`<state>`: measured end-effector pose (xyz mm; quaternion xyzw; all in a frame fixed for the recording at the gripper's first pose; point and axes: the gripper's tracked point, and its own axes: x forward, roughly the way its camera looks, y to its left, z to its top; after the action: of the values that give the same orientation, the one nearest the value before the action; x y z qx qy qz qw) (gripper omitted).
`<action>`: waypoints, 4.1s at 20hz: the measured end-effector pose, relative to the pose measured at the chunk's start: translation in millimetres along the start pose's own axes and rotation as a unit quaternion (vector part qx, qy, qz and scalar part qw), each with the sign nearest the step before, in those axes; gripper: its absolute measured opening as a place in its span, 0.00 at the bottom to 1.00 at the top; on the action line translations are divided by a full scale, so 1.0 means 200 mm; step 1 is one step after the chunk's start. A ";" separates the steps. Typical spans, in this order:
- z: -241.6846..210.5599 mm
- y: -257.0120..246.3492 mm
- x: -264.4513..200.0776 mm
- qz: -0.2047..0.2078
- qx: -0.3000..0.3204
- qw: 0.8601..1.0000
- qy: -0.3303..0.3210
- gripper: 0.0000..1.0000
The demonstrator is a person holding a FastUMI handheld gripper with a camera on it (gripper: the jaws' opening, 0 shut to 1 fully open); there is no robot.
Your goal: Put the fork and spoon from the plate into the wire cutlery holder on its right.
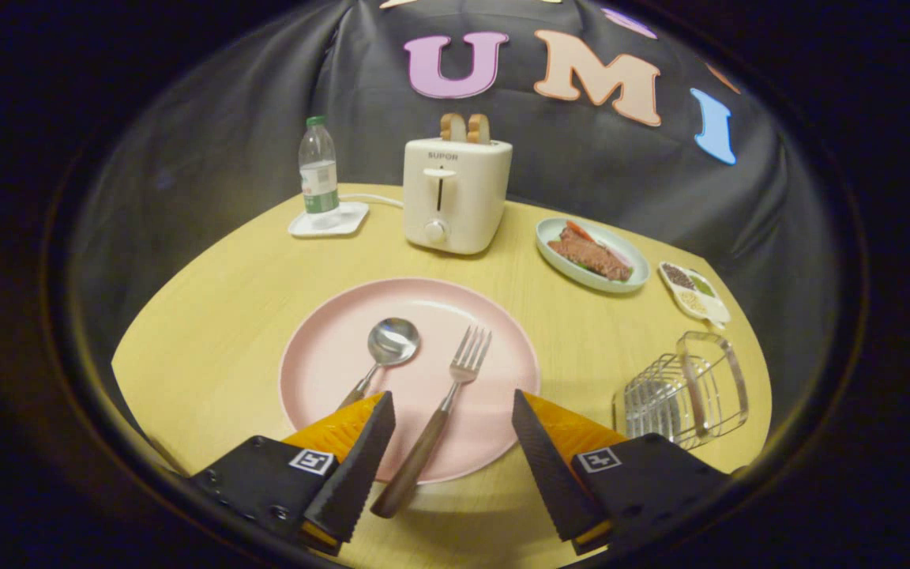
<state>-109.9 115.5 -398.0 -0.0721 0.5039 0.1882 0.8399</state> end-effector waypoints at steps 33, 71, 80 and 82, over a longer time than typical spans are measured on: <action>0.21 -0.58 -0.51 0.031 -0.085 0.986 0.137 0.06; 0.32 -0.27 -0.38 -0.051 0.044 0.995 -0.067 0.99; 0.08 0.11 -0.14 -0.036 0.072 0.996 -0.029 0.99; 0.03 0.16 -0.11 -0.029 0.061 0.998 -0.012 0.99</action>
<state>-125.9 141.7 -374.3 -0.0327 0.5020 0.1335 0.8538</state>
